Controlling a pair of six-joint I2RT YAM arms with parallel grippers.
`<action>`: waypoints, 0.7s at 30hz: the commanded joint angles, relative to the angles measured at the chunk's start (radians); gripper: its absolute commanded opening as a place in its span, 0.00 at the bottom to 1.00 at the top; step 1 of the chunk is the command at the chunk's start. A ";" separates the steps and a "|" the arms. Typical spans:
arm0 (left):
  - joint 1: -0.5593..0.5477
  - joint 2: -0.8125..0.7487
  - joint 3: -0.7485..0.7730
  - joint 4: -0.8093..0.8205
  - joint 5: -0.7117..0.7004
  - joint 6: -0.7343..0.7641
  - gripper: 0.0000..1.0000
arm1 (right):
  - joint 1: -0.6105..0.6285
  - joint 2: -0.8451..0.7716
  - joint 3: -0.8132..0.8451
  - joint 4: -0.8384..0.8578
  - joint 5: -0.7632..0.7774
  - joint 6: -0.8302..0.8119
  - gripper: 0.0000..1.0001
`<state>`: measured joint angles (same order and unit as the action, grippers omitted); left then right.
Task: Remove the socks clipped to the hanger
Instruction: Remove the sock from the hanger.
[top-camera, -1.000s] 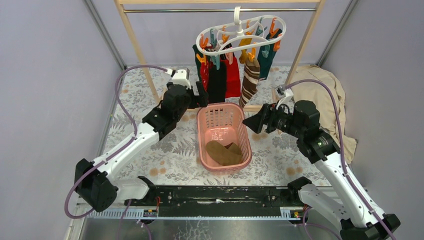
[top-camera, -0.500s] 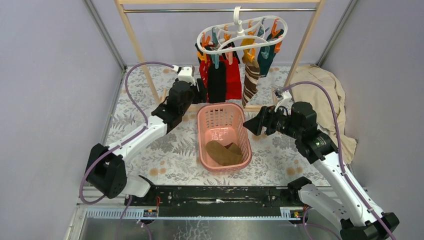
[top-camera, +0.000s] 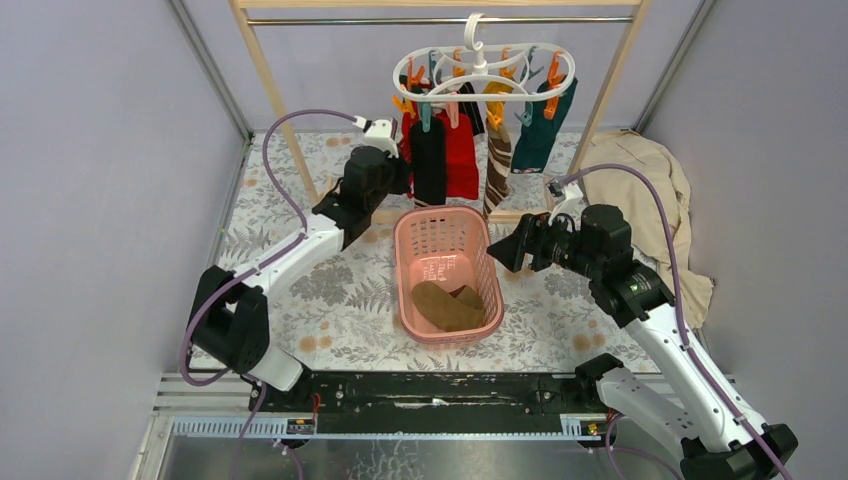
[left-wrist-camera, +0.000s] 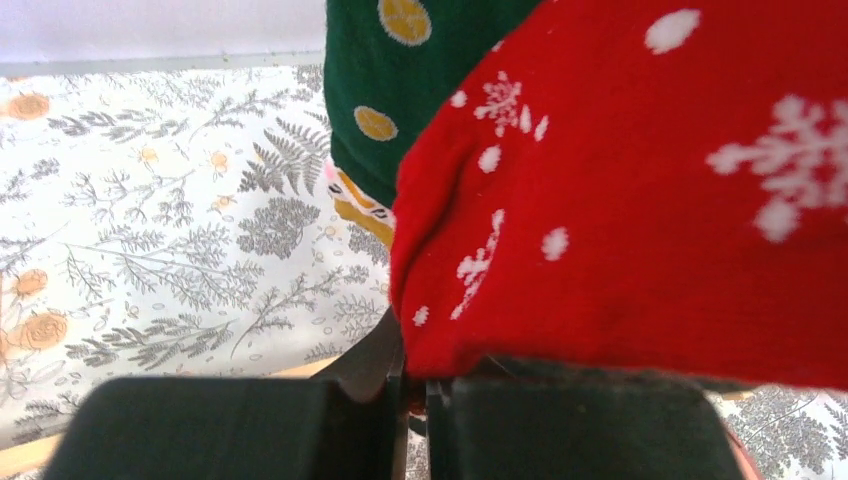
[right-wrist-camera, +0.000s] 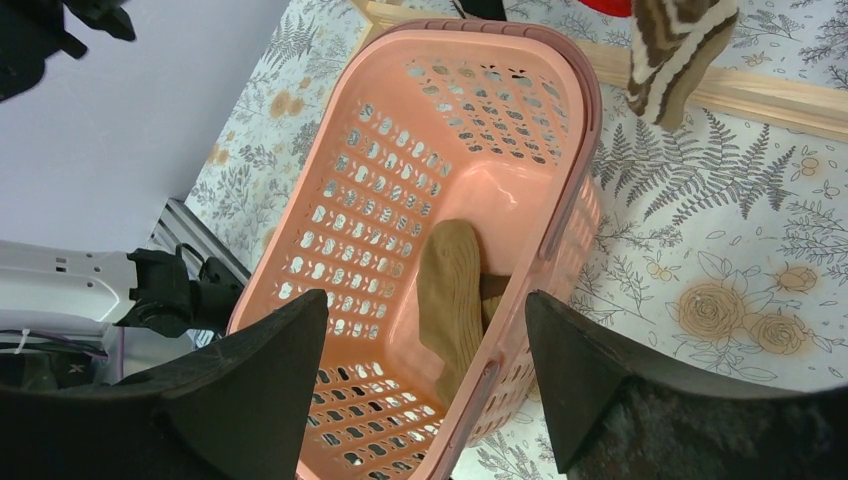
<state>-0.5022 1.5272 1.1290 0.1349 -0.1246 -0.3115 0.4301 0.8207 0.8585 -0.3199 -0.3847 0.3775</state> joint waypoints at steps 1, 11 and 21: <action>0.010 -0.029 0.107 -0.053 0.029 -0.002 0.05 | 0.007 -0.010 0.004 0.012 -0.008 -0.008 0.80; 0.004 -0.155 0.258 -0.411 0.084 -0.090 0.02 | 0.007 -0.014 0.027 0.065 -0.181 0.026 0.74; -0.066 -0.238 0.249 -0.563 0.120 -0.208 0.04 | 0.106 0.060 0.080 0.166 -0.128 0.079 0.73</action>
<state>-0.5316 1.3132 1.3739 -0.3550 -0.0353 -0.4572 0.4847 0.8516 0.8749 -0.2512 -0.5377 0.4294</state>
